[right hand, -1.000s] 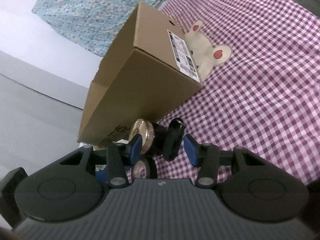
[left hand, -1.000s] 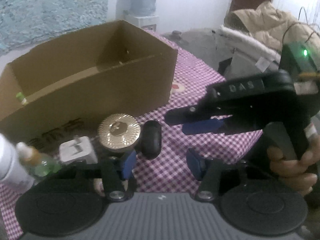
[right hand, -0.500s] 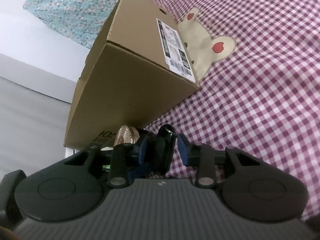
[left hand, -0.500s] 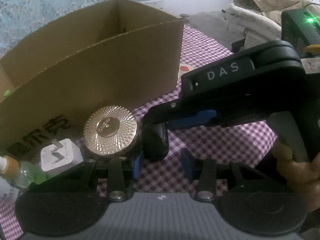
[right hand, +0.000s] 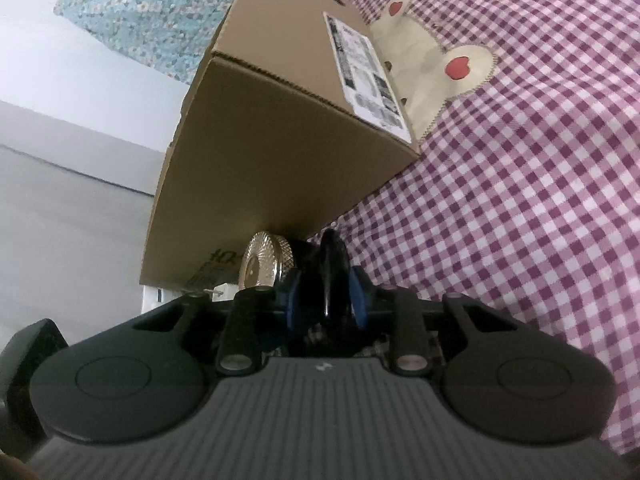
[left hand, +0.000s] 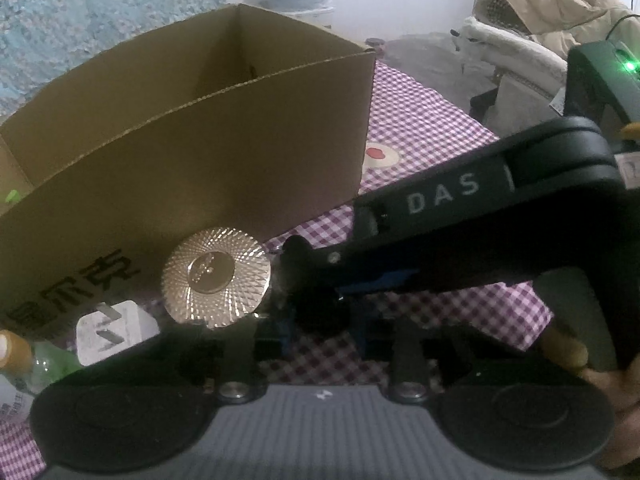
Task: Organize rigid objects
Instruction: 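Carry the black oval case into the cardboard box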
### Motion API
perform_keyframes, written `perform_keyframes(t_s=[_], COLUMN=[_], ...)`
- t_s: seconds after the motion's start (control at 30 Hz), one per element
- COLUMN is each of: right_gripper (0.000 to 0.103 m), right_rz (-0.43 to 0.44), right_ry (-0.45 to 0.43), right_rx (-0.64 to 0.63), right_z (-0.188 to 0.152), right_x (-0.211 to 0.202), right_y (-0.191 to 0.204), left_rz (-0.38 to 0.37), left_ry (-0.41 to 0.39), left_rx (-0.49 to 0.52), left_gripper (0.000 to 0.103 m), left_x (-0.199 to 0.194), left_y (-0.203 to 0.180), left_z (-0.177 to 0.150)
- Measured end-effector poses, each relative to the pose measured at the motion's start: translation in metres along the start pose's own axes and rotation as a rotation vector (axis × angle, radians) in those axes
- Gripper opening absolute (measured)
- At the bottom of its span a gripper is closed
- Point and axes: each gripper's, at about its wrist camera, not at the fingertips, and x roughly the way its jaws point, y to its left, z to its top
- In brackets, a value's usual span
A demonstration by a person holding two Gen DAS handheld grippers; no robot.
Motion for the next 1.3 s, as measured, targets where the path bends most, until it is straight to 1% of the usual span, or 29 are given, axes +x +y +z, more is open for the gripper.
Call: perform_keyframes(t_s=[0.17, 0.27, 0.43, 0.6, 0.73, 0.83, 0.93, 1.07, 1.17, 1.3], right_gripper=[0.02, 0.02, 0.02, 0.02, 0.02, 0.02, 0.02, 0.02, 0.02, 0.02], right_rz=[-0.001, 0.0, -0.001, 0.017, 0.065, 0.107, 0.146, 0.171, 0.164, 0.124], right_ry=[-0.009, -0.022, -0.055, -0.113, -0.149, -0.146, -0.119, -0.03, 0.059, 0.167], right_rx=[0.007, -0.002, -0.038, -0.117, -0.205, -0.274, -0.333, -0.358, -0.327, -0.253], right_z=[-0.007, -0.01, -0.017, -0.022, -0.015, -0.001, 0.019, 0.054, 0.085, 0.116], right_x=[-0.002, -0.009, -0.03, -0.058, -0.072, -0.071, -0.06, -0.024, 0.013, 0.07], right_y=[-0.005, -0.007, 0.005, 0.04, 0.08, 0.113, 0.148, 0.187, 0.205, 0.212], left_rz=[-0.012, -0.005, -0.005, 0.016, 0.054, 0.096, 0.134, 0.167, 0.186, 0.187], left_ry=[0.004, -0.011, -0.049, -0.139, -0.219, -0.261, -0.28, -0.239, -0.17, -0.051], left_rx=[-0.007, 0.01, 0.031, 0.062, 0.059, 0.044, 0.025, -0.006, -0.042, -0.098], left_gripper=[0.025, 0.025, 0.025, 0.025, 0.025, 0.025, 0.025, 0.025, 0.025, 0.025], left_x=[-0.004, -0.006, -0.024, -0.06, -0.096, -0.118, -0.133, -0.137, -0.125, -0.093], left_y=[0.003, -0.006, -0.014, -0.018, -0.007, 0.007, 0.029, 0.069, 0.106, 0.15], left_z=[0.0, 0.001, 0.004, 0.009, 0.02, 0.036, 0.055, 0.087, 0.108, 0.133])
